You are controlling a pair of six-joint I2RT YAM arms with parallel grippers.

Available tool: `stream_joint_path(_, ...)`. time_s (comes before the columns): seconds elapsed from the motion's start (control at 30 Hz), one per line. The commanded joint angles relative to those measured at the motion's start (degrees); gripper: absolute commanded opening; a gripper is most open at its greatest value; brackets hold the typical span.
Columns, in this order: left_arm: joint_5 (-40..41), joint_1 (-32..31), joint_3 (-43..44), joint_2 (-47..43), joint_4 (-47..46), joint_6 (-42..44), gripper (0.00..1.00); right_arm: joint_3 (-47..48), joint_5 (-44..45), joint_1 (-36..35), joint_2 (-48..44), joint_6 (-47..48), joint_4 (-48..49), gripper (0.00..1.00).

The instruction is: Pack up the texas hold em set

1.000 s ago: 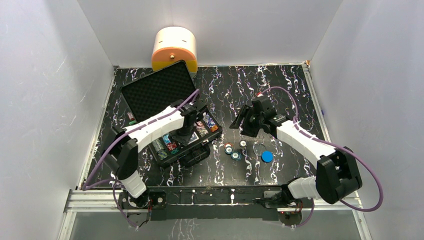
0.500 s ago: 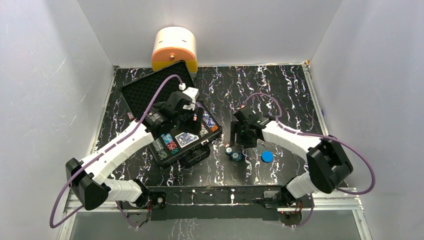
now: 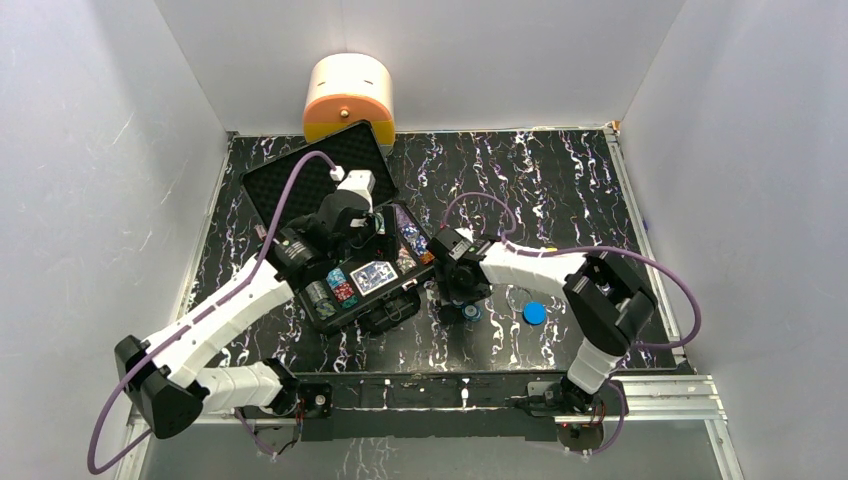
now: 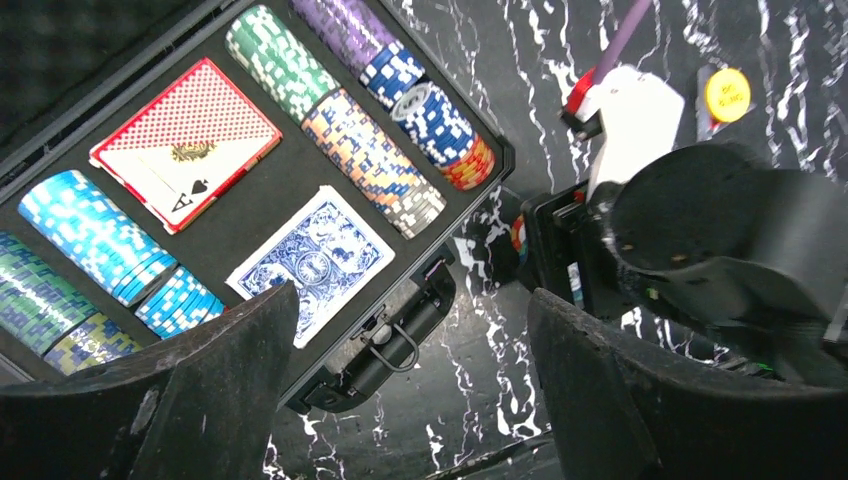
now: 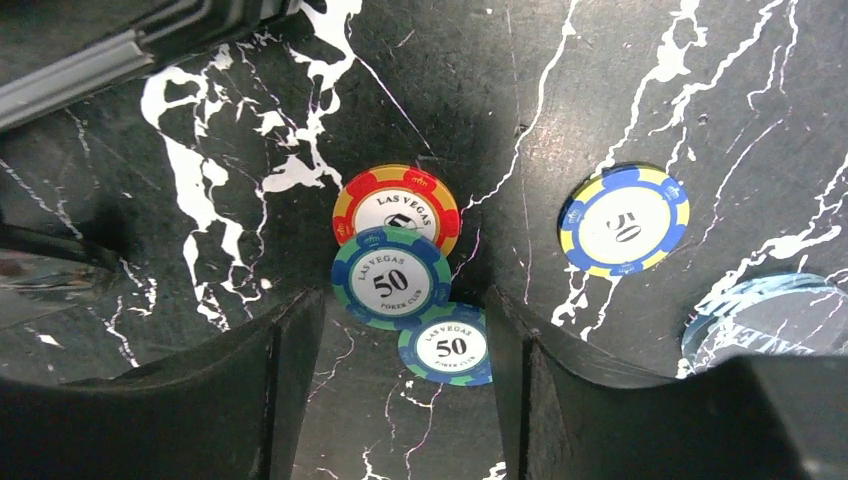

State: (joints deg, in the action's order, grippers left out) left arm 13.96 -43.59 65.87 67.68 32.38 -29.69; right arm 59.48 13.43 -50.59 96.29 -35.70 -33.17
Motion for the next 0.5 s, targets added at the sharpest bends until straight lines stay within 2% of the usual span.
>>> stream_joint_path(0.0, 3.2, 0.3, -0.8, -3.4, -2.1, -1.1, 0.84, 2.9, 1.0, -0.8, 1.5, 3.6, -0.1, 0.67)
stream_joint_path(0.17, 3.8, 0.3, -0.7, -3.4, -2.0, -1.1, 0.84, 3.4, 1.6, -1.4, 3.1, 5.7, 0.6, 0.63)
stream_joint_path(0.37, 3.9, 0.3, -0.6, -3.4, -1.9, -0.5, 0.85, 2.8, 3.8, -1.4, 2.9, 5.1, 0.2, 0.48)
stream_joint_path(0.47, 3.7, 0.3, -0.8, -3.3, -1.8, -0.6, 0.85, 2.7, 4.3, -1.4, 0.8, 4.2, -1.2, 0.47)
